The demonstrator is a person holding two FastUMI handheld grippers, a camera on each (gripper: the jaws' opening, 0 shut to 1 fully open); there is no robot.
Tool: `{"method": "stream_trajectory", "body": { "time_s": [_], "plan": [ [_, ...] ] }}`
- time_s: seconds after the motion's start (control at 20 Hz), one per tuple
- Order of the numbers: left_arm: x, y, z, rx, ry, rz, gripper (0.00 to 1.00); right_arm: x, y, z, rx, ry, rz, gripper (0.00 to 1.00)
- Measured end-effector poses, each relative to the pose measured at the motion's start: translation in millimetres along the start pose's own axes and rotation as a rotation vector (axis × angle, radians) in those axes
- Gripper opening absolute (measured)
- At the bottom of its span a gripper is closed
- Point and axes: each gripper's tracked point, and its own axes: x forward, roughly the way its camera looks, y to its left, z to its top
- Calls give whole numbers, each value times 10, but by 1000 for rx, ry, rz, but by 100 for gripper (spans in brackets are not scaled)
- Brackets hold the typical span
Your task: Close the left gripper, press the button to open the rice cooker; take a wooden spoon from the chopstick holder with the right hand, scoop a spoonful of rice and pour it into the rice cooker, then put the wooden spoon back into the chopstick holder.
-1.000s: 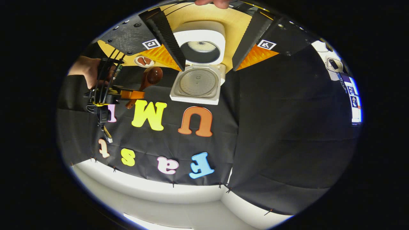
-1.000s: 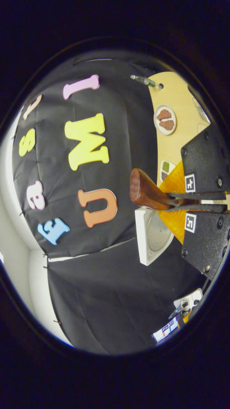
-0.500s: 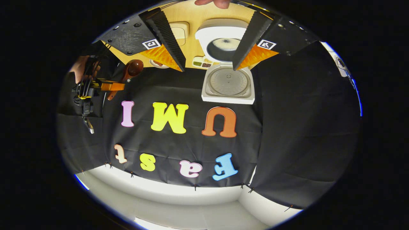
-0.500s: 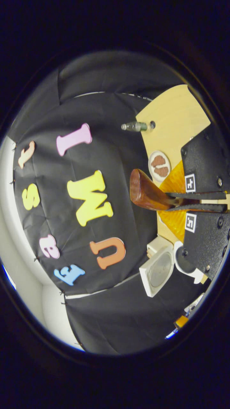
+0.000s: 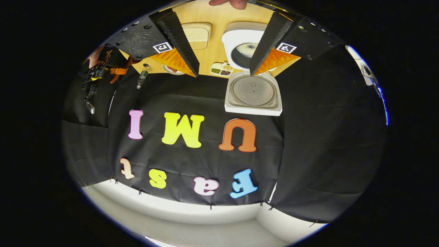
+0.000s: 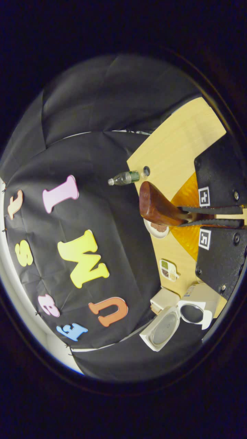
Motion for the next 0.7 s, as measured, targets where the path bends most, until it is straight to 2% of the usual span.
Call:
{"method": "stream_trajectory", "body": {
  "time_s": [0.2, 0.7],
  "plan": [
    [5, -55, -9, -7, 16, 23, 94, 238, -197, -290, 13, 48, -25, 10],
    [-18, -90, -72, 21, 55, 55, 94, 624, -340, -857, -32, 106, -54, 10]
  ]
}}
